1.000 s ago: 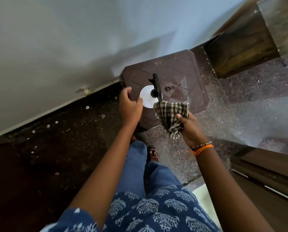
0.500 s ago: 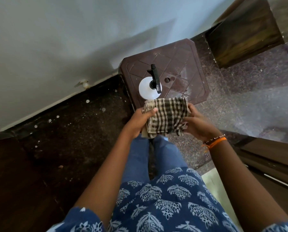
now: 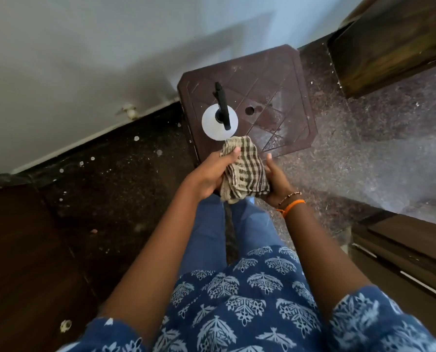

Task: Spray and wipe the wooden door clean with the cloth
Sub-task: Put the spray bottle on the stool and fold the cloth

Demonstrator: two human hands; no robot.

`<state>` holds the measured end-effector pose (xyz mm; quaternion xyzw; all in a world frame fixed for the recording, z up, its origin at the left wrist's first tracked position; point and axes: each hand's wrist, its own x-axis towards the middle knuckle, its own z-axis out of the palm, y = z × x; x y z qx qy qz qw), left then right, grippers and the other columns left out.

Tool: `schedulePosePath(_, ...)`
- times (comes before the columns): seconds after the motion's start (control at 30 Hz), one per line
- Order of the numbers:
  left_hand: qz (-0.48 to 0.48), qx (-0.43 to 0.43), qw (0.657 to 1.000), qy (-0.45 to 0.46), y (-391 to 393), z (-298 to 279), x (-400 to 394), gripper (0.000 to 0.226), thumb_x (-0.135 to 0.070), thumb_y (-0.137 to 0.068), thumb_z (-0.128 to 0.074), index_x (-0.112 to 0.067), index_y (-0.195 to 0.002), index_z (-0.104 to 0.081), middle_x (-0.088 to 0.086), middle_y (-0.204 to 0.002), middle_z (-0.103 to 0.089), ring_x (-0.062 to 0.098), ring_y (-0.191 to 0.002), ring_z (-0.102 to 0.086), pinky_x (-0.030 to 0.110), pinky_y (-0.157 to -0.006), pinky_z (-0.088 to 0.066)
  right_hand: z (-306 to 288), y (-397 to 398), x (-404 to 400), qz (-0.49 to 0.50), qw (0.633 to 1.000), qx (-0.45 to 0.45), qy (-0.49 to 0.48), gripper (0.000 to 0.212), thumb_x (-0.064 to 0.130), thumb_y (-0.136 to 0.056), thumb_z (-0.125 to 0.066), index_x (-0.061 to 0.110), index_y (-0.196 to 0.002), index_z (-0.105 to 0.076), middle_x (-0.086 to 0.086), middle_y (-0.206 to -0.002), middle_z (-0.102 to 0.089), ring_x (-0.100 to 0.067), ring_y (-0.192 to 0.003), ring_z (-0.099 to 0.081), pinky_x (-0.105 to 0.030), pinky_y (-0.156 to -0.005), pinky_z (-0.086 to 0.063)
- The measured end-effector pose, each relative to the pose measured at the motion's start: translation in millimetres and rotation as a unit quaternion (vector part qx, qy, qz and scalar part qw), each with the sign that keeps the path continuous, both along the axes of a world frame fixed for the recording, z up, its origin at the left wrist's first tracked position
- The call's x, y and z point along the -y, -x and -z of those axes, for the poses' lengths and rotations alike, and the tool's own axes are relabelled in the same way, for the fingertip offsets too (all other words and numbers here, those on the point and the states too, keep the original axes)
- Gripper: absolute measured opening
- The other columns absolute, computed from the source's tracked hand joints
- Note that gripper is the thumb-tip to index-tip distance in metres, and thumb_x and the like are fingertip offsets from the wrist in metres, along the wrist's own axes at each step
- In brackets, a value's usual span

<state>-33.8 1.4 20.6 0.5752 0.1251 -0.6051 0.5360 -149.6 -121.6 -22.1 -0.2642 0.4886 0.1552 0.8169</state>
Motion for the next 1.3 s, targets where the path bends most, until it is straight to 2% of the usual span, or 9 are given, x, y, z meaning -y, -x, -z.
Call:
schedulePosePath(0.1,-0.003,-0.014,1.0,-0.002,0,-2,8,0.03,-0.023,-0.102,-0.043,-0.006,-0.123,-0.056,0.009,-0.118,-0.064,0.02,-0.107,-0.062,0.027,-0.086,-0.053,-2,11,19,0.018,0.999,0.028,-0.014,0.051,0.036,-0.088,-0.053,0.006,-0.129,-0.052,-0.014,-0.12,-0.063,-0.028,-0.11,-0.06,-0.04,-0.095,-0.049)
schedulePosePath(0.2,0.02,-0.019,0.999,-0.023,-3,1,13,0.033,-0.023,-0.103,-0.042,-0.005,-0.128,-0.053,0.016,-0.13,-0.06,0.027,-0.119,-0.058,0.038,-0.095,-0.05,-10,10,44,-0.049,0.985,0.029,0.164,0.043,0.007,-0.081,-0.065,0.006,-0.122,-0.051,-0.006,-0.104,-0.066,-0.019,-0.091,-0.065,-0.028,-0.075,-0.056)
schedulePosePath(0.33,0.07,-0.024,0.996,-0.043,0,3,31,0.029,-0.033,-0.102,-0.041,-0.014,-0.117,-0.057,0.014,-0.126,-0.063,0.029,-0.117,-0.06,0.05,-0.101,-0.047,-19,1,57,-0.271,0.773,0.038,0.573,0.039,0.01,-0.082,-0.058,0.002,-0.12,-0.055,-0.012,-0.108,-0.06,-0.028,-0.099,-0.057,-0.034,-0.087,-0.045)
schedulePosePath(0.47,0.039,-0.032,0.998,-0.023,6,4,58,0.043,-0.048,-0.096,-0.047,-0.013,-0.114,-0.063,0.011,-0.111,-0.069,0.027,-0.105,-0.066,0.042,-0.091,-0.054,-38,1,30,-0.383,0.682,0.141,0.607,0.055,0.022,-0.076,-0.053,0.008,-0.129,-0.054,-0.015,-0.107,-0.053,-0.03,-0.089,-0.057,-0.036,-0.072,-0.048)
schedulePosePath(0.63,-0.042,-0.008,0.997,-0.061,12,24,76,0.027,-0.013,-0.101,-0.045,-0.005,-0.124,-0.055,0.01,-0.109,-0.065,0.024,-0.102,-0.061,0.034,-0.082,-0.052,-25,5,62,-0.214,0.807,0.061,0.547,0.036,0.025,-0.079,-0.054,0.014,-0.111,-0.066,-0.008,-0.097,-0.06,-0.018,-0.088,-0.057,-0.03,-0.078,-0.044)
schedulePosePath(0.8,-0.022,-0.039,0.998,-0.035,-2,29,108,0.027,0.003,-0.096,-0.039,0.0,-0.115,-0.058,0.013,-0.099,-0.066,0.022,-0.088,-0.064,0.035,-0.083,-0.053,1,-22,97,-0.195,0.929,0.039,0.312,0.05,-0.005,-0.089,-0.057,0.002,-0.135,-0.039,-0.013,-0.118,-0.053,-0.018,-0.104,-0.053,-0.026,-0.088,-0.048)
schedulePosePath(0.97,0.003,0.098,0.987,-0.13,-18,50,151,0.047,0.001,-0.09,-0.056,-0.012,-0.131,-0.037,0.01,-0.12,-0.058,0.025,-0.11,-0.057,0.042,-0.095,-0.05,43,-55,110,-0.173,0.89,0.005,0.423,0.053,-0.012,-0.08,-0.058,0.0,-0.13,-0.043,-0.021,-0.123,-0.056,-0.024,-0.107,-0.056,-0.042,-0.101,-0.045)
schedulePosePath(1.2,0.029,0.134,0.977,-0.163,-21,76,150,0.059,0.004,-0.095,-0.042,-0.009,-0.149,-0.023,0.007,-0.148,-0.04,0.01,-0.121,-0.042,0.009,-0.077,-0.043,89,-85,132,-0.229,0.879,-0.031,0.417,0.059,-0.013,-0.086,-0.043,0.003,-0.142,-0.039,-0.015,-0.14,-0.048,-0.024,-0.128,-0.048,-0.035,-0.109,-0.037)
schedulePosePath(1.3,0.012,0.189,0.967,-0.172,-13,64,144,0.054,-0.002,-0.097,-0.043,-0.013,-0.148,-0.029,0.004,-0.151,-0.039,0.013,-0.13,-0.042,0.014,-0.086,-0.035,76,-86,130,-0.227,0.854,-0.043,0.467,0.049,-0.009,-0.084,-0.045,0.004,-0.131,-0.053,-0.014,-0.132,-0.056,-0.025,-0.119,-0.055,-0.035,-0.102,-0.044)
